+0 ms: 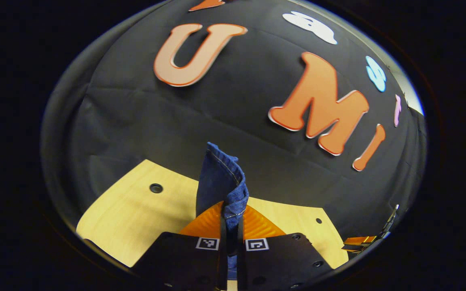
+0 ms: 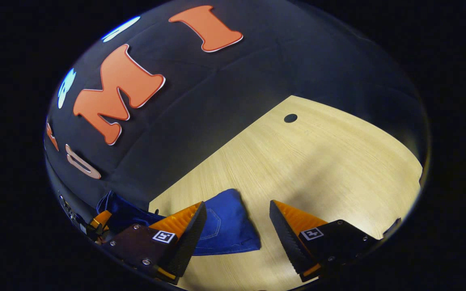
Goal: Grasp the waist and the cuffs of the jeans and fold them to make the two legs overlap; first hold the waist and fold one-third of the jeans toward the cuffs, then hold the cuffs and fold the remaining one-third in the same direction to finish folding.
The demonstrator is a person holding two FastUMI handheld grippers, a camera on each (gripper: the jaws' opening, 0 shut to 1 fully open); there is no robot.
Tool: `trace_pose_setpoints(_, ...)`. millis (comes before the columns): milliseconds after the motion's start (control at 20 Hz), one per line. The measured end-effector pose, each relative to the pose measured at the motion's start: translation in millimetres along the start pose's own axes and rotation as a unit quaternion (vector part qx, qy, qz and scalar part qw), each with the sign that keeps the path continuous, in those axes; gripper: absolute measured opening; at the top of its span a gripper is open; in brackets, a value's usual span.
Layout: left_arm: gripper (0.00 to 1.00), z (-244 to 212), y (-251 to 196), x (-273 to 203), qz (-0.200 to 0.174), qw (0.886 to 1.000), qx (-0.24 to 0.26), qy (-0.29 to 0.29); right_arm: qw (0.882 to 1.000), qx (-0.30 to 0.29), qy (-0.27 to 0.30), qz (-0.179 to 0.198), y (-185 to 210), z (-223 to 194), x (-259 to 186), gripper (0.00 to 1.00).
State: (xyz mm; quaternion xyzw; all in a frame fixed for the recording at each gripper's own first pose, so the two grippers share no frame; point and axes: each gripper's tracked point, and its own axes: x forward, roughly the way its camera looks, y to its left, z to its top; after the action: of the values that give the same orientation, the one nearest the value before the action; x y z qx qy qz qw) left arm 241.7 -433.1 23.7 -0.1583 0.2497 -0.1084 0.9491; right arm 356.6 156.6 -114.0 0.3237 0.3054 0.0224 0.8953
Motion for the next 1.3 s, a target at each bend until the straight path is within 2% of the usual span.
trace_pose_setpoints(300,0.1,-63,-117,33,-0.04,0.998,0.022,0.048,1.0,0.006,-0.011,0.003,-38,30,-17,0.97)
trace_pose_setpoints(450,0.09,-115,-154,55,-0.034,0.995,0.047,0.083,1.0,0.018,-0.01,-0.002,-62,35,-23,0.97)
trace_pose_setpoints(650,0.09,-187,-177,78,-0.004,0.988,0.089,0.127,1.0,0.015,-0.001,-0.017,-88,33,-23,0.97)
trace_pose_setpoints(950,0.1,-264,-186,89,0.052,0.968,0.179,0.167,0.999,-0.005,0.013,-0.029,-104,26,-21,0.97)
trace_pose_setpoints(1100,0.19,-282,-191,94,0.047,0.964,0.195,0.173,0.999,-0.016,0.026,-0.029,-101,18,-17,0.97)
trace_pose_setpoints(1150,0.19,-293,-204,95,0.019,0.965,0.183,0.186,0.999,-0.02,0.029,-0.028,-100,16,-16,0.97)
trace_pose_setpoints(1200,0.4,-313,-222,96,-0.016,0.965,0.159,0.207,0.999,-0.023,0.032,-0.027,-99,15,-15,0.97)
trace_pose_setpoints(1250,0.6,-322,-234,86,-0.028,0.963,0.152,0.221,0.999,-0.025,0.035,-0.026,-97,13,-14,0.97)
trace_pose_setpoints(1300,0.8,-329,-239,85,-0.033,0.961,0.166,0.221,0.999,-0.026,0.038,-0.024,-96,11,-13,0.97)
